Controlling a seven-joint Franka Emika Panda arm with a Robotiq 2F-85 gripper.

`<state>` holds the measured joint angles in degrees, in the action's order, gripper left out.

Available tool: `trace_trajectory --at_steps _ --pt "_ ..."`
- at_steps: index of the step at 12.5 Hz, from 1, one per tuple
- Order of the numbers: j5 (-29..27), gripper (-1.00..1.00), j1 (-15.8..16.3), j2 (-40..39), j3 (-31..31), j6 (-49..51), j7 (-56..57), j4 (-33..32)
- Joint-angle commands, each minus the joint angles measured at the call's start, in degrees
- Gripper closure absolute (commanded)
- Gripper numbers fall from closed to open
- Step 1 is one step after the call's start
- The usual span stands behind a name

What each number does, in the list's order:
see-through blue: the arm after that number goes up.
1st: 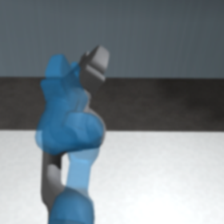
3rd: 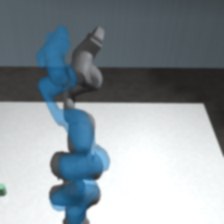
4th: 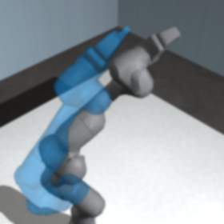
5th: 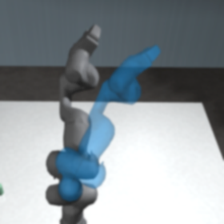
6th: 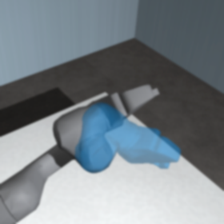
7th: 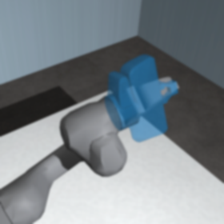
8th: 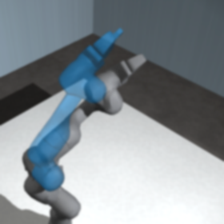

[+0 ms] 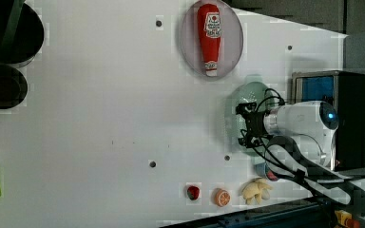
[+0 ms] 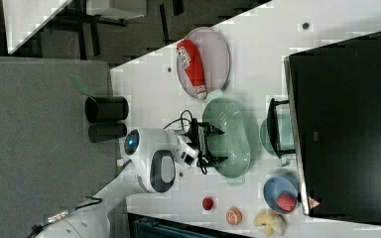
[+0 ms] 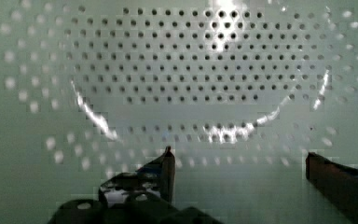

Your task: Drag strainer right to left.

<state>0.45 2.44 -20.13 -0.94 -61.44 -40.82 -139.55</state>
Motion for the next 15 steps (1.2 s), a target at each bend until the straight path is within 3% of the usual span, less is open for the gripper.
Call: trace_trajectory --at_steps 1,9,15 --pt "0.01 -1.0 2.35 1.09 0.39 -1.28 -8.1 0.44" --pt "0.0 -1.0 12.74 -0.23 -0.26 -1.47 -16.18 2.29" --pt "-0.04 -1.0 21.3 -5.21 -0.28 -1.4 -23.06 8.48"
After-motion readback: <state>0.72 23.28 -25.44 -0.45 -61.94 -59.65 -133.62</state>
